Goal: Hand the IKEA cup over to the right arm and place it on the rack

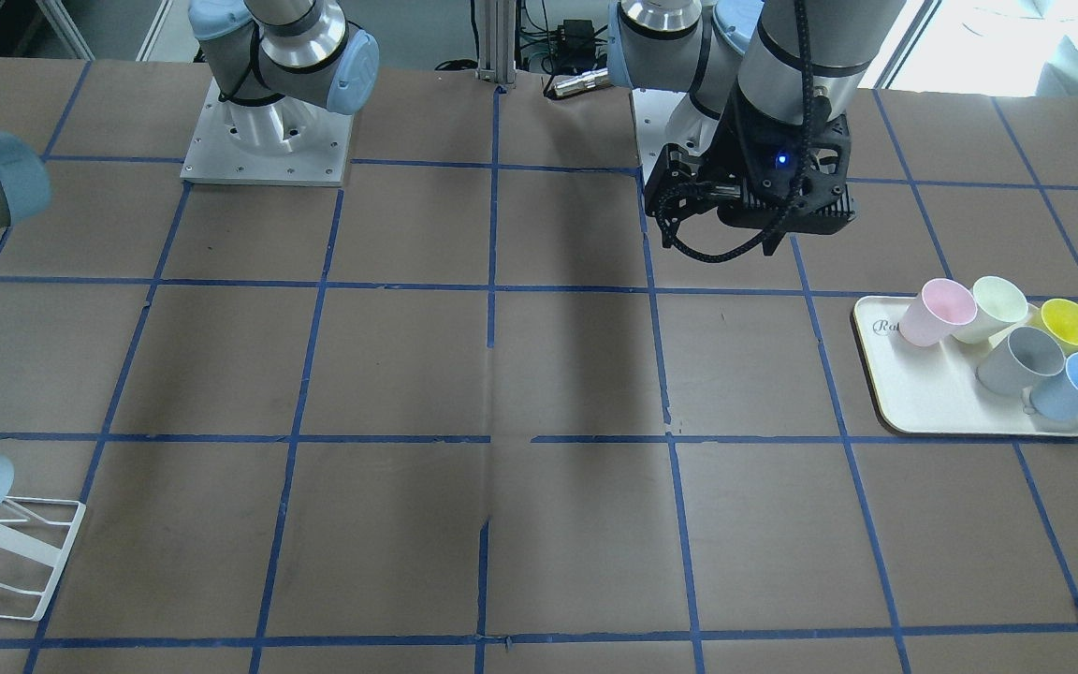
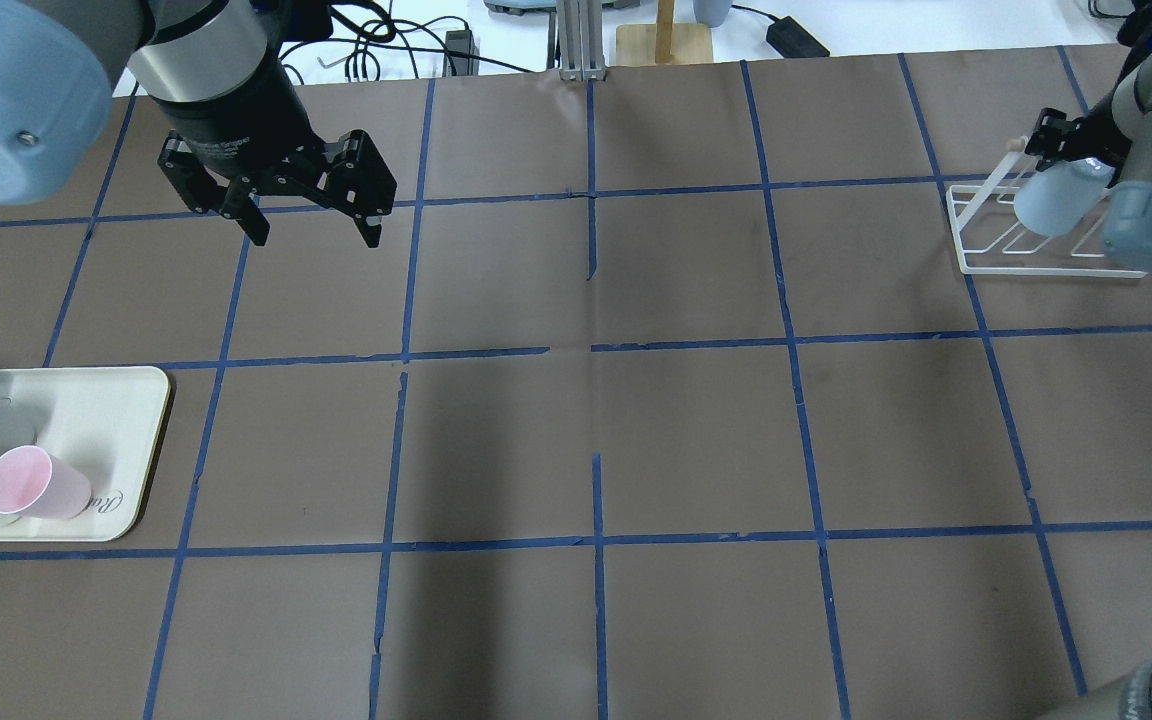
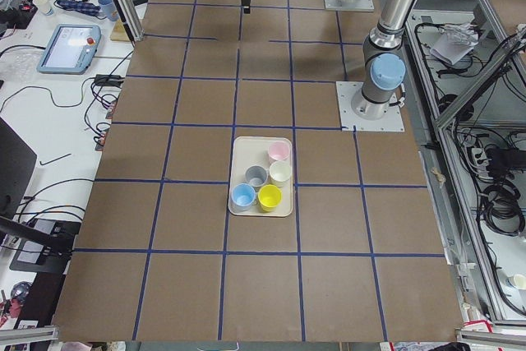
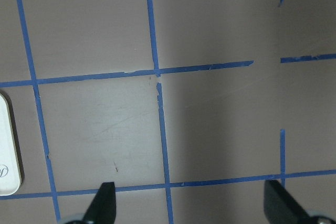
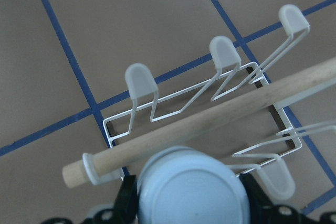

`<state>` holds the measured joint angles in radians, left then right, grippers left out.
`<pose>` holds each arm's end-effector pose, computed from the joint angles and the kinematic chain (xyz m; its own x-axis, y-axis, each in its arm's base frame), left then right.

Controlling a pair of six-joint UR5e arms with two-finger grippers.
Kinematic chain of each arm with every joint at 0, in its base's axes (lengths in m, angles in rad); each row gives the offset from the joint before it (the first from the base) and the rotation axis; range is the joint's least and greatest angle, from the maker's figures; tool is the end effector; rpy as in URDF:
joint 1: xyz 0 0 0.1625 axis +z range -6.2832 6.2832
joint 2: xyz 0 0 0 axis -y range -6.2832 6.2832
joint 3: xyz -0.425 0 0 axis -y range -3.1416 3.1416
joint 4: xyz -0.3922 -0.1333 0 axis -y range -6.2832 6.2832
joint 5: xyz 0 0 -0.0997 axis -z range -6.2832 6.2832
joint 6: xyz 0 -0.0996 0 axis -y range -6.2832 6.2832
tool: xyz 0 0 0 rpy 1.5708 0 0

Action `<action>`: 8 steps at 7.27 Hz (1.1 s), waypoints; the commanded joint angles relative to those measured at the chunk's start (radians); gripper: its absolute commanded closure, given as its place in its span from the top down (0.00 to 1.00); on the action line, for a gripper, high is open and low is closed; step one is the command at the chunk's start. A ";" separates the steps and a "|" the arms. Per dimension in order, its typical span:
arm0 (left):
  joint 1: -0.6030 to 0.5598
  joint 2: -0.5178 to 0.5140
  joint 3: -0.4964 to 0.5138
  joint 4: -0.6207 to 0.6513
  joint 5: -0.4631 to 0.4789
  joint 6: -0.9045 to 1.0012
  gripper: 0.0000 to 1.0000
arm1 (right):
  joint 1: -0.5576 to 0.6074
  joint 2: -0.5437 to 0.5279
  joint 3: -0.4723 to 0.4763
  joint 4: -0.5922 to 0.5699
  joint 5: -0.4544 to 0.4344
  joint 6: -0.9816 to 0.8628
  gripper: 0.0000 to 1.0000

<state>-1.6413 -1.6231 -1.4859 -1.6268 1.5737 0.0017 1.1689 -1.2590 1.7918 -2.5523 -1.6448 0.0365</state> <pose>-0.1687 -0.5009 0.4978 -0.9974 0.0722 -0.0029 0.0721 0.9971 0.0234 -0.1192 -0.6025 0.3215 -0.8918 0.4496 0.0507 0.3852 0.8134 -0.4359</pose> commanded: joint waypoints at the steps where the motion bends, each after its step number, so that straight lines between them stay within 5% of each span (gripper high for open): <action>1: 0.000 0.000 -0.001 0.001 0.000 0.001 1.00 | 0.000 0.004 0.000 0.000 0.000 -0.001 0.85; 3: 0.000 0.006 -0.002 -0.002 0.000 0.009 1.00 | 0.000 0.004 0.000 0.000 -0.009 -0.003 1.00; 6: 0.002 0.006 -0.001 0.001 0.000 0.011 1.00 | 0.000 -0.026 0.000 0.018 -0.012 -0.004 1.00; 7: 0.002 0.006 -0.001 -0.001 0.000 0.011 1.00 | 0.002 -0.069 0.009 0.055 -0.012 -0.006 1.00; 8: 0.002 0.006 -0.001 0.001 0.000 0.011 1.00 | 0.002 -0.135 0.000 0.225 -0.009 -0.006 1.00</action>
<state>-1.6400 -1.6169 -1.4866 -1.6269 1.5739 0.0122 1.1698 -1.3259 1.7956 -2.4718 -1.6557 0.0313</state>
